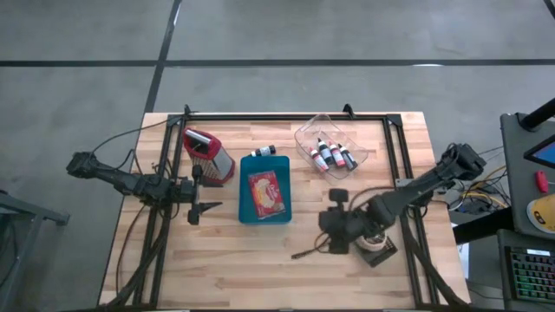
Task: Pick & Place Food Item
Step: Adjust the blue bin
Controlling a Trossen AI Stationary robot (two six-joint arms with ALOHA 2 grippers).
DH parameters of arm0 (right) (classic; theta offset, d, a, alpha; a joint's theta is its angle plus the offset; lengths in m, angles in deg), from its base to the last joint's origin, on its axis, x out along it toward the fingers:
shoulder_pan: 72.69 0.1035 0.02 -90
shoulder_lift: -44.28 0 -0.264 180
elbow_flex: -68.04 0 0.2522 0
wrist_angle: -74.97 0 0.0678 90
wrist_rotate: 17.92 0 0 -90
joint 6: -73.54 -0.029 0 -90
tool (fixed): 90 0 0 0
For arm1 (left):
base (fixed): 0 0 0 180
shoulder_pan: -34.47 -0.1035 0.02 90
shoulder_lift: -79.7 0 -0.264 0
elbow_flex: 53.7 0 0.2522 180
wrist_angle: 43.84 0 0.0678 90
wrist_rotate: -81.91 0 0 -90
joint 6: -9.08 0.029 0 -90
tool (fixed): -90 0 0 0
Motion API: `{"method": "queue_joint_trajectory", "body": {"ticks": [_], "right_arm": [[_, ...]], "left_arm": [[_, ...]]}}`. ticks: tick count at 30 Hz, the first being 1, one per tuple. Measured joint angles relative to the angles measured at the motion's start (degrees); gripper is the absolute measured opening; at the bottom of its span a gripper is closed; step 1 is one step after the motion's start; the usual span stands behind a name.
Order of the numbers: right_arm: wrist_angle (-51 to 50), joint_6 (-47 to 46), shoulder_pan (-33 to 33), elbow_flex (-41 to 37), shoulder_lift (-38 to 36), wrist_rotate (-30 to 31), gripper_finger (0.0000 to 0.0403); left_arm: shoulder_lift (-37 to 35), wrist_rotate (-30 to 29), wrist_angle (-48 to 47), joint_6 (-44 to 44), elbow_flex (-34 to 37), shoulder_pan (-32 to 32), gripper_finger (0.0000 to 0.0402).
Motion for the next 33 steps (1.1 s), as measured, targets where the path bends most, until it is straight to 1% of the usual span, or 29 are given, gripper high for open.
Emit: {"method": "queue_joint_trajectory", "body": {"ticks": [2,3,6,10,16,20,25,33], "right_arm": [[3.5,3.2,-2.2,-0.8,0.3,0.3,0.0024],[5.4,4.8,-3.2,-1.2,0.5,0.4,0.0016],[11.0,9.3,-6.4,-2.5,2.0,0.4,0.0009],[17.1,15.6,-10.9,-2.7,4.8,-1.9,0.0008],[18.0,23.3,-15.6,0.9,9.5,-3.2,0.0008],[18.0,26.9,-19.3,3.8,11.9,-8.1,0.0008],[17.9,29.1,-23.6,6.7,15.4,-16.6,0.0008],[17.9,32.6,-24.7,12.1,23.3,-21.8,0.0008]], "left_arm": [[0.0,0.0,0.2,0.0,0.0,0.0,0.0275],[0.0,0.0,0.5,0.0,0.0,0.0,0.0275],[0.0,0.0,0.8,0.2,0.0,0.0,0.0275],[0.0,0.0,1.3,0.4,0.0,0.0,0.0275],[0.4,-1.6,5.5,0.8,0.0,0.0,0.0275],[1.0,-1.9,6.9,2.4,0.0,0.0,0.0275],[1.7,-3.3,7.8,2.6,0.0,-0.1,0.0275],[3.0,-4.7,10.9,4.3,0.0,-0.1,0.0275]]}}
